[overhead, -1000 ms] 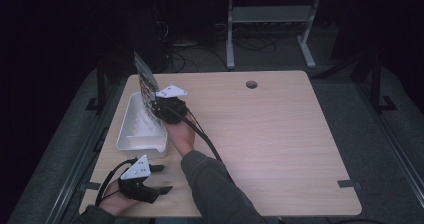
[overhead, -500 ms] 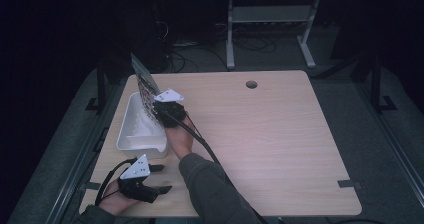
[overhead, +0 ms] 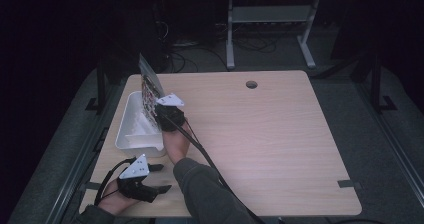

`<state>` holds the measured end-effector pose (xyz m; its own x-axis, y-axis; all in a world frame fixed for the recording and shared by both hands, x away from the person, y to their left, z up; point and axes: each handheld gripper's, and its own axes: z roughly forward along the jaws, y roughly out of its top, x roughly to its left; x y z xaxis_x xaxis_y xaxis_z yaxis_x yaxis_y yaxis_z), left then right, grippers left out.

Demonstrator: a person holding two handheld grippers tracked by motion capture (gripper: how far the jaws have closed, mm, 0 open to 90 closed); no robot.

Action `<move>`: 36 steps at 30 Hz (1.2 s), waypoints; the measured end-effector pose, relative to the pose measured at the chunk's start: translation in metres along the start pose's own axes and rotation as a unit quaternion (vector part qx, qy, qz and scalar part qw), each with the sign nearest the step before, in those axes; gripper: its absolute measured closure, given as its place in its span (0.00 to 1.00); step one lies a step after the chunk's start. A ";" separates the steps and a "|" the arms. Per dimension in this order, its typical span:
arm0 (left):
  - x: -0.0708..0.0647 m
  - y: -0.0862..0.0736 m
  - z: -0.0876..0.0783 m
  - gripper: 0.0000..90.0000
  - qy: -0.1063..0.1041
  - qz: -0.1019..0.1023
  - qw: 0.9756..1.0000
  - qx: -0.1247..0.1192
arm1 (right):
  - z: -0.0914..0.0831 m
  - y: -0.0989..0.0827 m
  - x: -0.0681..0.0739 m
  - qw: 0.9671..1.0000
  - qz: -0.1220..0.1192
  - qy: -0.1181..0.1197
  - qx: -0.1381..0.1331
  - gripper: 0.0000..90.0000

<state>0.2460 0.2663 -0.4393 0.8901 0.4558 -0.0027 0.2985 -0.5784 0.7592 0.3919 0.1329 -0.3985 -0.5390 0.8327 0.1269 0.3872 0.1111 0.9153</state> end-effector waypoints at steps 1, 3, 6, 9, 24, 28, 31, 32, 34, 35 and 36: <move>0.000 0.000 0.000 0.30 0.000 0.000 1.000 0.000 | 0.000 0.000 0.000 1.000 0.000 0.000 0.001 0.84; 0.000 0.000 0.000 0.29 0.000 0.001 1.000 -0.001 | 0.000 0.001 -0.002 1.000 0.003 0.008 0.003 0.83; 0.000 0.000 0.000 0.29 0.000 0.002 1.000 0.000 | 0.000 0.002 -0.006 1.000 -0.002 0.019 0.007 0.79; 0.000 0.000 0.001 0.29 0.000 0.004 1.000 0.003 | 0.000 0.004 -0.011 0.999 -0.001 0.035 0.008 0.68; -0.001 0.001 0.003 0.29 0.000 0.009 1.000 0.005 | -0.011 0.005 -0.031 0.995 0.008 0.097 0.012 0.48; -0.001 0.001 0.003 0.29 0.000 0.009 1.000 0.005 | -0.016 0.006 -0.037 0.994 0.011 0.108 0.013 0.46; -0.001 0.002 0.004 0.29 -0.001 0.011 1.000 0.007 | -0.020 0.006 -0.042 0.993 0.008 0.117 0.015 0.45; -0.001 0.002 0.004 0.29 0.000 0.012 1.000 0.007 | -0.022 0.006 -0.043 0.993 0.008 0.120 0.015 0.44; -0.002 0.002 0.004 0.29 0.000 0.011 1.000 0.007 | -0.025 0.006 -0.046 0.992 0.008 0.125 0.014 0.43; -0.002 0.002 0.004 0.29 0.000 0.011 1.000 0.007 | -0.027 0.006 -0.048 0.992 0.008 0.127 0.013 0.43; -0.002 0.002 0.005 0.29 0.000 0.011 1.000 0.006 | -0.029 0.006 -0.050 0.991 0.007 0.130 0.013 0.43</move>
<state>0.2466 0.2615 -0.4410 0.8966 0.4425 0.0135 0.2833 -0.5969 0.7506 0.3993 0.0762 -0.3879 -0.7069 0.6667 0.2362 0.4127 0.1176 0.9033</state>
